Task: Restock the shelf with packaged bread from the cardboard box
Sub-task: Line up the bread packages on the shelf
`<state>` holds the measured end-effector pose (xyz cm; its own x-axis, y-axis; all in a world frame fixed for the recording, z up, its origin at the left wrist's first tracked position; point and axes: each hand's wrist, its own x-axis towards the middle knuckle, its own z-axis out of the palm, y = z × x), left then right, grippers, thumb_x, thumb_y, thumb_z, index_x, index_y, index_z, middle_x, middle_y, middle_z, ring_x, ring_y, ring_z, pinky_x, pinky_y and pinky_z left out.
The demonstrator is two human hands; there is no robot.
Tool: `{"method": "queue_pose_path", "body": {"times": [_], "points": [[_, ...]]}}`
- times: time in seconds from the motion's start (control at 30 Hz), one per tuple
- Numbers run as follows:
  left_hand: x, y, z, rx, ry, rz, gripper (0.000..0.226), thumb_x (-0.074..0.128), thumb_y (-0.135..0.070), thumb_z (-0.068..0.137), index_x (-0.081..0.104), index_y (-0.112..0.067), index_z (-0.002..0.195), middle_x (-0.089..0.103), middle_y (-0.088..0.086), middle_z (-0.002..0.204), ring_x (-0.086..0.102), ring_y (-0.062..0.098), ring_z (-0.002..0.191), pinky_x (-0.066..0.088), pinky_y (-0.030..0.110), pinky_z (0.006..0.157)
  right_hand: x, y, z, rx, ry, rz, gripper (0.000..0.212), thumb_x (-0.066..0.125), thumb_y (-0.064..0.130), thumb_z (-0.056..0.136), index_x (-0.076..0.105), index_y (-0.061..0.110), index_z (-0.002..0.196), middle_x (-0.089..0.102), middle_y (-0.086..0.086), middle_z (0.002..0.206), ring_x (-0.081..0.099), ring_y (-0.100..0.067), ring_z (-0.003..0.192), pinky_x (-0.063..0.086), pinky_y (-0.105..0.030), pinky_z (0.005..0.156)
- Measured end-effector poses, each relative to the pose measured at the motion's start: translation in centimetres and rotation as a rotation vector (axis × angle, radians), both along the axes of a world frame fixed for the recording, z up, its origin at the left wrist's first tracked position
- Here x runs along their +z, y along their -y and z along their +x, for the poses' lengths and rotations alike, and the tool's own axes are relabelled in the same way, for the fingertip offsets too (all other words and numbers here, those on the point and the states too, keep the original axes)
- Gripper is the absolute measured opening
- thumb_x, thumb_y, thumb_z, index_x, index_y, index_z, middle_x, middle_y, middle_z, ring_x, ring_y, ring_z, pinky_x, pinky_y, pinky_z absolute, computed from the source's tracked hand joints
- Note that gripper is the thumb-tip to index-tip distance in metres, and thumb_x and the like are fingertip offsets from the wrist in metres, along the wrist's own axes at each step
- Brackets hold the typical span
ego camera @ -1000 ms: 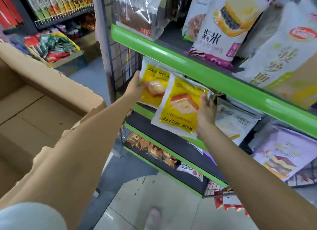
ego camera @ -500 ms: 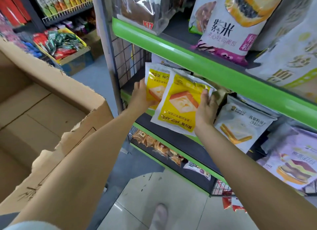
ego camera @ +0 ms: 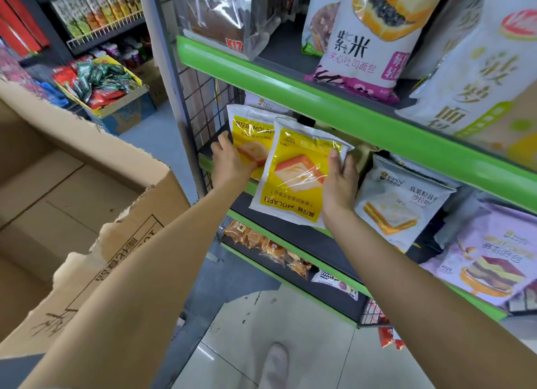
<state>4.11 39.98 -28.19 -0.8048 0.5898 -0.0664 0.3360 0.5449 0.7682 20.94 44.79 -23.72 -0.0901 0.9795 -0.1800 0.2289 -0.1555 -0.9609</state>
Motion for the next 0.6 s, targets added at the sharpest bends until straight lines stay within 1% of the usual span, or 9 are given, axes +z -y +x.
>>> {"method": "queue_pose_path", "body": {"times": [0.07, 0.17, 0.23, 0.3, 0.37, 0.43, 0.5, 0.53, 0.6], "points": [[0.8, 0.7, 0.7, -0.007, 0.015, 0.058, 0.071, 0.076, -0.022, 0.077, 0.033, -0.009, 0.132, 0.042, 0.014, 0.130, 0.053, 0.029, 0.108, 0.045, 0.033, 0.079, 0.1, 0.6, 0.3, -0.006, -0.017, 0.026, 0.048, 0.038, 0.036, 0.100, 0.037, 0.013, 0.142, 0.039, -0.008, 0.147, 0.042, -0.022, 0.130, 0.032, -0.029, 0.101], [1.9, 1.6, 1.3, -0.088, 0.046, 0.025, 0.044, 0.061, -0.015, 0.088, 0.043, -0.008, 0.127, 0.049, 0.012, 0.128, 0.056, 0.028, 0.109, 0.042, 0.028, 0.080, -0.2, 1.4, 1.1, -0.045, -0.036, 0.089, 0.031, 0.040, 0.031, 0.101, 0.049, 0.009, 0.120, 0.053, -0.010, 0.117, 0.049, -0.018, 0.103, 0.032, -0.025, 0.083], [2.9, 2.3, 2.3, -0.149, 0.053, -0.014, 0.033, 0.050, -0.024, 0.096, 0.050, -0.006, 0.124, 0.058, 0.013, 0.122, 0.057, 0.028, 0.110, 0.045, 0.028, 0.085, -0.1, 2.0, 1.8, -0.084, -0.050, 0.061, 0.038, 0.039, 0.030, 0.101, 0.046, 0.006, 0.129, 0.052, -0.011, 0.127, 0.051, -0.023, 0.114, 0.034, -0.028, 0.088], [3.9, 2.9, 4.1, -0.280, 0.191, 0.004, 0.036, 0.042, -0.036, 0.098, 0.055, -0.010, 0.120, 0.064, 0.010, 0.110, 0.060, 0.025, 0.100, 0.048, 0.029, 0.085, 0.4, 2.8, 2.6, -0.110, -0.101, 0.026, 0.043, 0.038, 0.029, 0.101, 0.039, 0.010, 0.140, 0.044, -0.009, 0.144, 0.044, -0.024, 0.129, 0.033, -0.026, 0.094], [5.2, 3.6, 6.4, -0.470, 0.367, 0.005, 0.044, 0.050, -0.049, 0.092, 0.050, -0.016, 0.121, 0.062, 0.001, 0.103, 0.058, 0.014, 0.094, 0.044, 0.023, 0.080, 1.2, 3.7, 3.6, -0.109, -0.110, 0.024, 0.047, 0.038, 0.031, 0.101, 0.033, 0.014, 0.145, 0.036, -0.006, 0.150, 0.037, -0.023, 0.136, 0.032, -0.028, 0.102], [5.5, 3.9, 7.9, -0.621, 0.391, -0.024, 0.084, 0.064, -0.061, 0.076, 0.037, -0.013, 0.139, 0.058, 0.002, 0.121, 0.057, 0.016, 0.110, 0.044, 0.027, 0.093, 1.5, 4.3, 5.0, -0.094, -0.073, 0.017, 0.054, 0.039, 0.039, 0.099, 0.028, 0.018, 0.147, 0.029, -0.004, 0.154, 0.035, -0.024, 0.137, 0.035, -0.040, 0.104], [5.2, 4.0, 9.3, -0.622, 0.382, 0.017, 0.090, 0.070, -0.052, 0.076, 0.029, -0.009, 0.143, 0.051, 0.006, 0.135, 0.054, 0.020, 0.118, 0.044, 0.032, 0.098, 1.5, 4.7, 7.0, -0.032, -0.074, -0.001, 0.058, 0.047, 0.044, 0.095, 0.030, 0.023, 0.146, 0.035, -0.001, 0.151, 0.043, -0.022, 0.127, 0.042, -0.038, 0.090], [5.3, 4.0, 10.3, -0.581, 0.388, 0.059, 0.085, 0.070, -0.043, 0.080, 0.027, -0.007, 0.144, 0.049, 0.007, 0.136, 0.053, 0.021, 0.119, 0.043, 0.035, 0.096, 1.6, 4.9, 8.0, 0.027, -0.063, -0.023, 0.058, 0.055, 0.042, 0.091, 0.035, 0.023, 0.142, 0.045, -0.001, 0.143, 0.048, -0.021, 0.121, 0.042, -0.035, 0.089], [5.1, 4.0, 12.3, -0.495, 0.358, 0.115, 0.080, 0.067, -0.034, 0.086, 0.021, -0.004, 0.145, 0.048, 0.005, 0.128, 0.051, 0.022, 0.115, 0.043, 0.038, 0.093, 1.3, 5.0, 10.2, 0.141, 0.030, -0.087, 0.054, 0.069, 0.029, 0.083, 0.045, 0.013, 0.129, 0.057, -0.009, 0.125, 0.056, -0.025, 0.112, 0.046, -0.042, 0.095]]}}
